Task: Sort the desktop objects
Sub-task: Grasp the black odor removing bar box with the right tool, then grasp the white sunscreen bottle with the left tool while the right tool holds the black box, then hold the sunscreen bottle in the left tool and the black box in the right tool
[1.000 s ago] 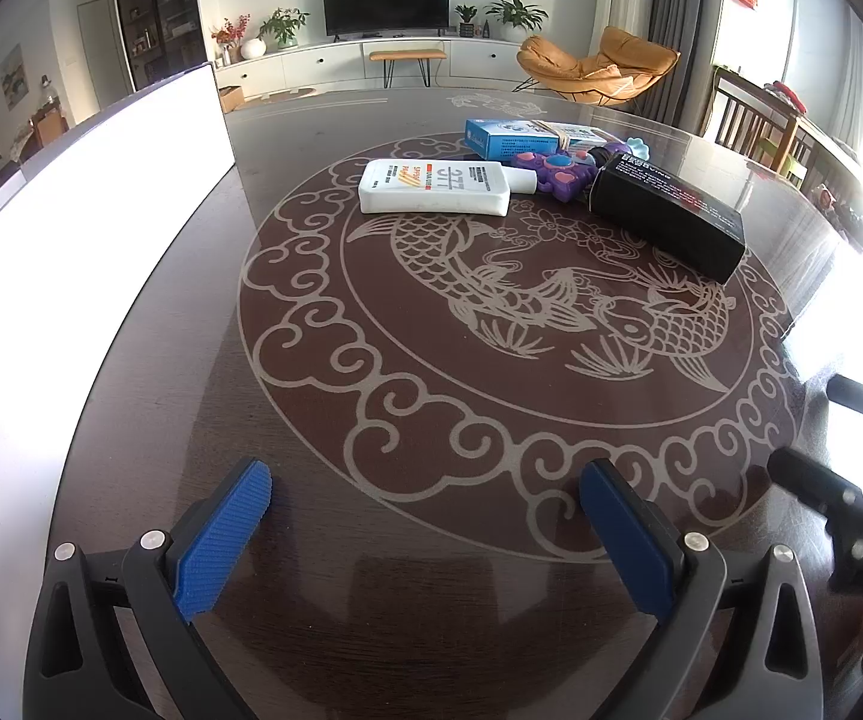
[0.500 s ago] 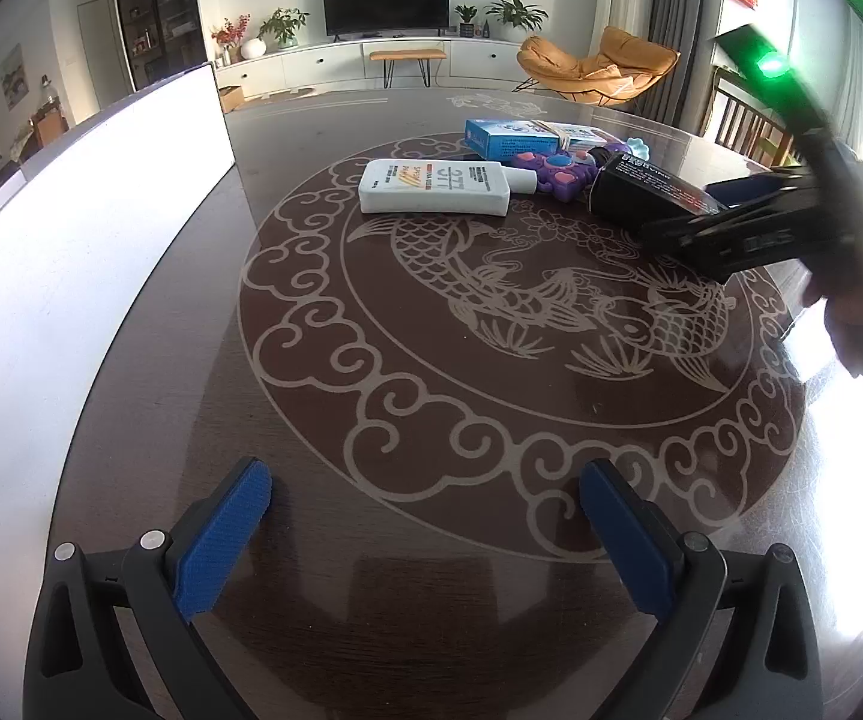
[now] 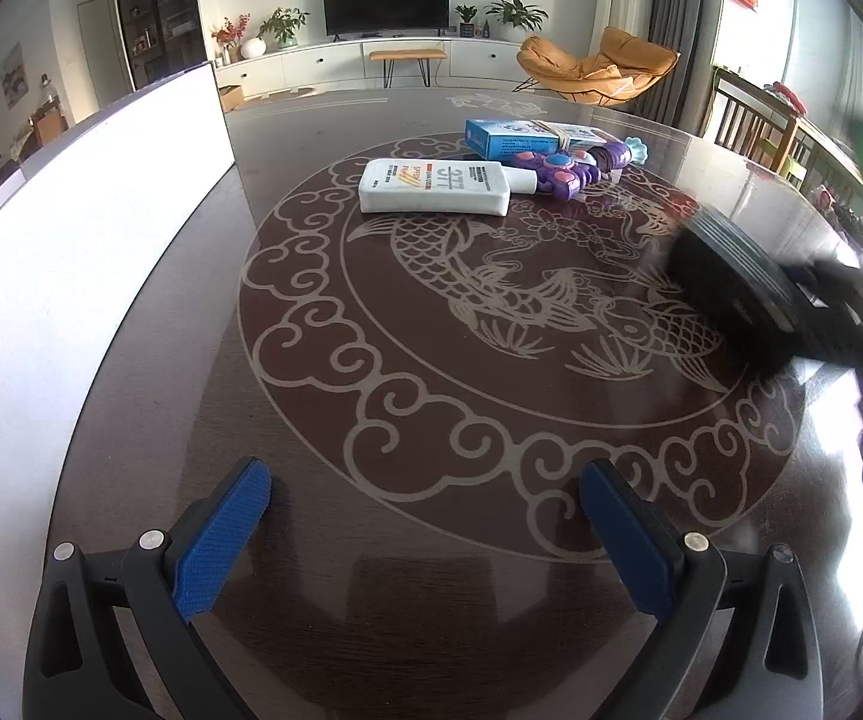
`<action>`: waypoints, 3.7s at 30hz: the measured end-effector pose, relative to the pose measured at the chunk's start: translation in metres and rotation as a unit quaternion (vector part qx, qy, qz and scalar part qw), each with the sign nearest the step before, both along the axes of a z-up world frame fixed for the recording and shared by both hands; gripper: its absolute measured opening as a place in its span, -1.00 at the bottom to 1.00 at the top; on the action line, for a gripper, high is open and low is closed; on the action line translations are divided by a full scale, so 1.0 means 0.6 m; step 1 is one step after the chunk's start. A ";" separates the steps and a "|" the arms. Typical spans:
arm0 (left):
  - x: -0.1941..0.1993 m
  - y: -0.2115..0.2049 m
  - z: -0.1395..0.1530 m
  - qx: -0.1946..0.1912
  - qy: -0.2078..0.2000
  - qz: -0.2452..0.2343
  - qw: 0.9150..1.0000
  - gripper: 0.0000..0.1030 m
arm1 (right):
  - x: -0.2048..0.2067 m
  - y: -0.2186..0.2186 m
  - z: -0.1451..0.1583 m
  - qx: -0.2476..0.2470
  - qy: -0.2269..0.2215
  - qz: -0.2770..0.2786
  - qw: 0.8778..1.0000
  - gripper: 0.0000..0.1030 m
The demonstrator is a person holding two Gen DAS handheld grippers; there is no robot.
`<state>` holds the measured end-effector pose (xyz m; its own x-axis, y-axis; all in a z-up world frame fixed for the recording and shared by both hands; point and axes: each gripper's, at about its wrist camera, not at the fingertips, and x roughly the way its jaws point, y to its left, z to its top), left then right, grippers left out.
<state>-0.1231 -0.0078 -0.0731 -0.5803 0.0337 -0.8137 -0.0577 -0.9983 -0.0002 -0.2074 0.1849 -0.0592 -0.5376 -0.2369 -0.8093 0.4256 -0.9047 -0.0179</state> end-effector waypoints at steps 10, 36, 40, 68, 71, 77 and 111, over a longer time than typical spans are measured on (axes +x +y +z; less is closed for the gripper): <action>0.000 0.000 0.000 0.000 0.000 0.000 1.000 1.00 | 0.169 0.052 -0.007 -0.018 0.010 -0.027 0.999 0.55; -0.063 -0.004 0.005 -0.051 -0.024 -0.181 0.982 1.00 | 0.164 0.040 -0.019 -0.001 -0.001 -0.037 0.999 0.96; -0.127 0.008 0.007 -0.077 -0.027 -0.239 0.968 1.00 | 0.164 0.041 -0.019 -0.001 -0.002 -0.037 0.999 0.96; -0.164 0.028 0.014 0.008 -0.007 -0.182 0.983 -0.02 | 0.160 0.043 -0.019 -0.016 -0.004 -0.034 0.999 0.96; -0.076 -0.008 0.012 0.029 -0.001 -0.118 0.993 -0.02 | 0.159 0.043 -0.019 -0.016 -0.004 -0.034 0.999 0.96; 0.063 -0.012 -0.002 0.028 0.026 -0.052 0.998 -0.02 | 0.160 0.043 -0.019 -0.015 -0.004 -0.035 0.999 0.96; 0.041 0.021 -0.023 0.001 -0.002 -0.077 0.997 1.00 | 0.161 0.038 -0.022 -0.004 -0.004 -0.033 0.999 1.00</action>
<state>-0.0985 0.0049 -0.0868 -0.5656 0.1242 -0.8153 -0.2099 -0.9777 -0.0034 -0.1111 0.2075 -0.0724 -0.5454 -0.2068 -0.8123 0.3649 -0.9310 -0.0080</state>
